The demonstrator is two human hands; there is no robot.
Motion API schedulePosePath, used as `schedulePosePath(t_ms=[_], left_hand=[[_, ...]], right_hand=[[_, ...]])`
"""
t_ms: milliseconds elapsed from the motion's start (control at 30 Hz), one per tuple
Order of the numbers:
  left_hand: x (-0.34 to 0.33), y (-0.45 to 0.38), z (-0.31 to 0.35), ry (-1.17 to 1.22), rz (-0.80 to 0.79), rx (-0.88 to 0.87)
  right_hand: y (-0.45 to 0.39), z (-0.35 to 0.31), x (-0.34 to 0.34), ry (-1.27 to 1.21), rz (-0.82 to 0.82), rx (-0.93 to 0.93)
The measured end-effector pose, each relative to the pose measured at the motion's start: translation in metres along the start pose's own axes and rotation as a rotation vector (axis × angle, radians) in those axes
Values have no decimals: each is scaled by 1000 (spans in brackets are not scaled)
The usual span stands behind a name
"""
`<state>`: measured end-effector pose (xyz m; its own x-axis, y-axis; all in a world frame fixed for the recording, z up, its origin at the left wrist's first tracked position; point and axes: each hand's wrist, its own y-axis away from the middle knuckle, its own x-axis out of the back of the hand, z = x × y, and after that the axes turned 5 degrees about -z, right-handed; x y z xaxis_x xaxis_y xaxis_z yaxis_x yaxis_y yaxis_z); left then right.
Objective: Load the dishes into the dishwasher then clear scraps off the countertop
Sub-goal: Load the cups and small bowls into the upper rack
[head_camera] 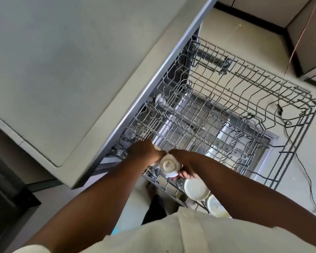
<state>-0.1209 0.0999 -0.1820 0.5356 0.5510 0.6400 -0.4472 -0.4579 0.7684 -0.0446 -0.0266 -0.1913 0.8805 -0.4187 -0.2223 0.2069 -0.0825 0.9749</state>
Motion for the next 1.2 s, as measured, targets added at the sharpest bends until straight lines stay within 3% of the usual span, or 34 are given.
schedulePosePath(t_ms=[300, 467, 933, 1100, 1200], left_hand=[[-15, -7, -7, -73, 82, -54], [-14, -8, -8, -46, 88, -81], [-13, 8, -11, -38, 191, -182], [-14, 3, -13, -49, 189, -161], [-14, 1, -14, -89, 202, -158]], right_hand=[[-16, 8, 3, -162, -35, 107], [-27, 1, 3, 9, -3, 31], [-22, -6, 4, 222, -3, 64], [-16, -5, 4, 316, 346, 152], [-16, -2, 4, 369, 450, 187]])
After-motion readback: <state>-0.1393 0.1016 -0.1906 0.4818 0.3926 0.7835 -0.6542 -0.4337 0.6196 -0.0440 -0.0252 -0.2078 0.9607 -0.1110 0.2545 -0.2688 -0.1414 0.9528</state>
